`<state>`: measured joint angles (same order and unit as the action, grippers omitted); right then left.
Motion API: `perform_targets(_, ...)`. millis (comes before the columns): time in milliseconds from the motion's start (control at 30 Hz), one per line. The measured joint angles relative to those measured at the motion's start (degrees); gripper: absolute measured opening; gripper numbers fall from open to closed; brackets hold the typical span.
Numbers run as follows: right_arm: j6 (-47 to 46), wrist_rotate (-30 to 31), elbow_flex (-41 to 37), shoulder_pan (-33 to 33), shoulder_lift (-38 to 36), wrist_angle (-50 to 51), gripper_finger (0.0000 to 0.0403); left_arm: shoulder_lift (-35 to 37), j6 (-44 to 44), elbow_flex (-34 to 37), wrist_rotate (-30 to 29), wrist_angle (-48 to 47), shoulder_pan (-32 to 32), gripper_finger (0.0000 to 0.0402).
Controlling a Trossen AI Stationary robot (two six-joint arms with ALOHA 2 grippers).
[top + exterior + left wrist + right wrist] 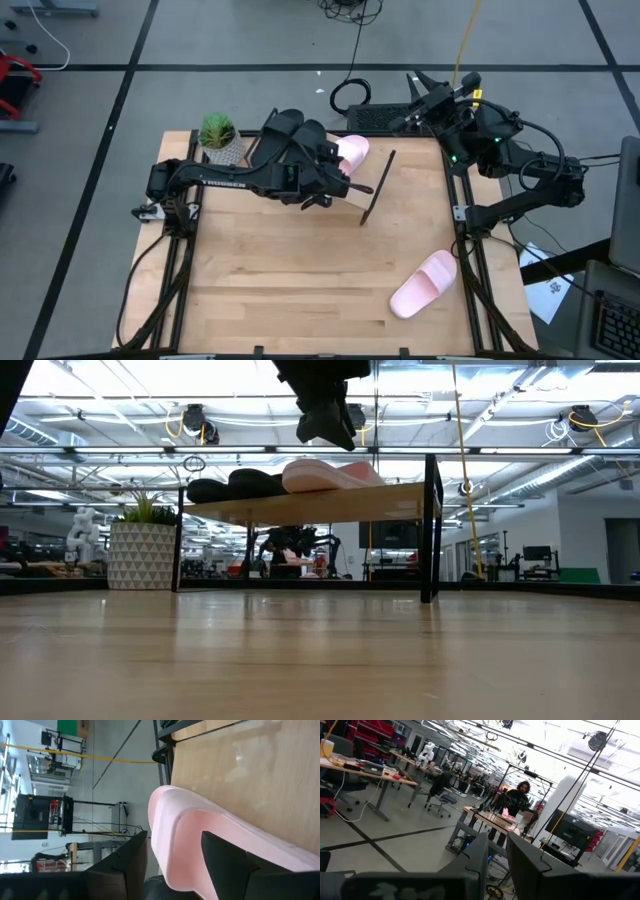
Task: Pick and place slides into the shelf
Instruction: Put the left pink slipper on the shelf
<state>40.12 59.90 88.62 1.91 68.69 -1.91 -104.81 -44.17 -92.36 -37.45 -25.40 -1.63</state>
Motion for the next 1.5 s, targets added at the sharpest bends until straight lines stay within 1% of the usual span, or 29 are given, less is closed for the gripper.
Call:
perform_targets(200, -0.29, 0.0, 0.0, 0.0, 0.0, 0.02, 0.0059, 0.0, 2.32, 0.0, 0.39, -0.27, 0.56, 0.0188)
perform_targets(267, -0.35, 0.0, 0.0, 0.0, 0.0, 0.02, 0.0059, 0.0, 2.34, 0.0, 0.33, -0.38, 0.65, 0.0182)
perform_targets(333, -0.38, 0.0, 0.0, 0.0, 0.0, 0.02, 0.0059, 0.0, 2.36, 0.0, 0.32, -0.41, 0.7, 0.0166)
perform_targets(467, -0.38, 0.0, 0.0, 0.0, 0.0, 0.02, 0.0059, 0.0, 2.21, 0.0, 0.13, -0.47, 0.68, 0.0119)
perform_targets(567, -0.39, 0.0, 0.0, 0.0, 0.0, 0.02, 0.0059, 0.0, 2.37, 0.0, -1.29, -0.13, 0.69, 0.0092)
perform_targets(633, -0.4, 0.0, 0.0, 0.0, 0.0, 0.02, 0.0059, 0.0, 2.31, 0.0, -1.62, -0.14, 0.5, 0.0082)
perform_targets(733, -0.4, -0.02, 0.0, 0.0, 0.0, 0.02, 0.0059, 0.0, 2.13, 0.0, -0.09, -0.27, 0.18, 0.0078)
perform_targets(933, -0.33, 0.0, 0.0, 0.0, 0.0, 0.02, 0.0059, 0.0, 4.26, 0.0, -0.02, -1.49, -0.02, 0.0101)
perform_targets(1200, -0.38, -0.13, 0.0, -0.01, 0.0, 0.02, 0.0059, 0.0, 8.58, 0.0, 0.95, -2.9, -1.05, 0.0169)
perform_targets(1333, -0.39, -0.13, 0.0, 0.0, 0.0, 0.02, 0.0059, 0.0, 6.27, 0.0, 1.03, -2.87, -1.03, 0.0198)
perform_targets(1500, -0.4, -0.15, 0.0, 0.0, 0.0, 0.02, 0.0059, -0.62, 1.97, 0.01, 3.33, -2.9, -1.38, 0.0206)
